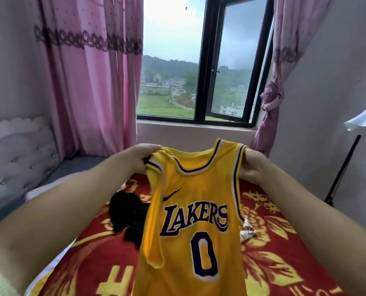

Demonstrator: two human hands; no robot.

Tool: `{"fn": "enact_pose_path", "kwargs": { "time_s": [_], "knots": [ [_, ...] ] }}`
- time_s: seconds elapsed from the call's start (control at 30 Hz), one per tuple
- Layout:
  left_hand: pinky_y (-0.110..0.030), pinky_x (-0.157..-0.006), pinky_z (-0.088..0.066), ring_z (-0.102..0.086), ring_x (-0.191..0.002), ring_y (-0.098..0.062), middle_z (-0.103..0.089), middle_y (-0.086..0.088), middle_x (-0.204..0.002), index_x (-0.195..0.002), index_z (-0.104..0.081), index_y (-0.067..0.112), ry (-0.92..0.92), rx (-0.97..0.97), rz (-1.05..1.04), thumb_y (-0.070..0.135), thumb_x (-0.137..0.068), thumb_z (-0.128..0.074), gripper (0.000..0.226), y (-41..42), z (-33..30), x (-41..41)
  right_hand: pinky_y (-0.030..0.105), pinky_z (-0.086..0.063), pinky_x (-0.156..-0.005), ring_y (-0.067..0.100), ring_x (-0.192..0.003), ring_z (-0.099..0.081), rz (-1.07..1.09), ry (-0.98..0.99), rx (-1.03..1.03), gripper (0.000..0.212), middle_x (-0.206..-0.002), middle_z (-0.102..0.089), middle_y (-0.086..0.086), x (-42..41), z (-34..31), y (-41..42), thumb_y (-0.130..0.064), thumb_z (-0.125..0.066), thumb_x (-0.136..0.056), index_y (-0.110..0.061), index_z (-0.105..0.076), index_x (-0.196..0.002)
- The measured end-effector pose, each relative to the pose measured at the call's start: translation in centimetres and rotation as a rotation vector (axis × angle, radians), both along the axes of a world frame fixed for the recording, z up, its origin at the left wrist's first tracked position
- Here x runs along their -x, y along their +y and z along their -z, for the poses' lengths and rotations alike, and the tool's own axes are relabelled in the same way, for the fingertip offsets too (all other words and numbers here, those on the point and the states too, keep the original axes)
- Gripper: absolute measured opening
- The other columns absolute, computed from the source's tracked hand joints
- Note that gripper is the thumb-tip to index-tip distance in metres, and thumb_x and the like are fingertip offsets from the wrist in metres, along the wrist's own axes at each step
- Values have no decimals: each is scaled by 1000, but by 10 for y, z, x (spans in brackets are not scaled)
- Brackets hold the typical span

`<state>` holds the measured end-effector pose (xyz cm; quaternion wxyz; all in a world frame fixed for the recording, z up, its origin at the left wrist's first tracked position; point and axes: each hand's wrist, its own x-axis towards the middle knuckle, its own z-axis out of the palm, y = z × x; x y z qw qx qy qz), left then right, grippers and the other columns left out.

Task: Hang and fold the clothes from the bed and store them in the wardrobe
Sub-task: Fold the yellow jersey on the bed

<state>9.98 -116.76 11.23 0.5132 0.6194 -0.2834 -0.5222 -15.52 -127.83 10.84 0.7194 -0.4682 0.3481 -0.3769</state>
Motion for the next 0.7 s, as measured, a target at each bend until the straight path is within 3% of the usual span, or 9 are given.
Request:
{"fn": "enact_pose_path", "kwargs": {
  "time_s": [0.13,0.23,0.33,0.4,0.47,0.5,0.57,0.63,0.7],
  "knots": [
    [-31,-48,-55,-49,-33,-13,-46,-5,-43,-70,-41,11,287,116,26,18,-104,-34,35,-12,3,54,46,-56,-74,31,-85,-64,-160,-117,44,35,-99,-63,23,-39,11,35,-20,-43,-101,5,-57,-120],
    [-44,-74,-52,-59,-41,-16,-55,-8,-49,-73,-49,7,327,167,48,15,-103,-35,34,-15,1,69,39,-44,-80,25,-85,-51,-420,-53,236,39,-102,-54,15,-45,17,44,-7,-45,-94,-10,-58,-130],
    [-44,-77,-53,-67,-55,-23,-64,-14,-58,-81,-53,3,350,221,21,13,-102,-30,33,-11,-5,69,36,-42,-78,20,-78,-52,-621,-62,224,51,-87,-54,7,-32,8,35,-6,-43,-78,-6,-56,-127],
    [-40,-70,-55,-70,-73,-29,-69,-21,-73,-88,-54,2,396,264,78,8,-101,-29,29,-4,-12,68,35,-52,-78,19,-80,-63,-584,85,345,38,-88,-64,5,-29,6,31,-15,-55,-84,-9,-58,-121],
    [-40,-75,-58,-69,-88,-31,-70,-24,-93,-90,-53,3,356,325,179,3,-98,-34,21,4,-20,69,30,-56,-71,15,-78,-68,-454,223,545,29,-91,-69,5,-32,6,33,-7,-60,-89,-12,-60,-117],
    [-38,-78,-58,-68,-92,-30,-69,-22,-100,-93,-54,3,192,387,190,1,-97,-38,17,4,-23,69,25,-55,-63,11,-71,-67,-407,253,601,30,-84,-69,2,-33,5,35,1,-57,-89,-14,-62,-115],
    [-34,-82,-57,-65,-96,-22,-67,-11,-107,-105,-57,9,-437,598,92,4,-93,-51,14,6,-30,62,23,-54,-61,12,-69,-66,-404,285,647,35,-80,-70,1,-30,-1,37,8,-50,-90,-14,-66,-111],
    [-21,-86,-49,-55,-105,-12,-57,2,-116,-130,-47,21,-1035,738,163,20,-89,-66,45,11,-35,54,25,-56,-67,16,-75,-68,-473,273,658,35,-87,-72,5,-24,-11,40,9,-46,-92,-10,-67,-113],
    [-18,-90,-41,-47,-113,-6,-47,10,-126,-145,-26,32,-1155,552,468,40,-81,-72,79,16,-34,47,23,-55,-66,15,-76,-69,-529,213,653,35,-90,-73,5,-21,-23,44,11,-43,-94,-6,-64,-116]
  ]
}}
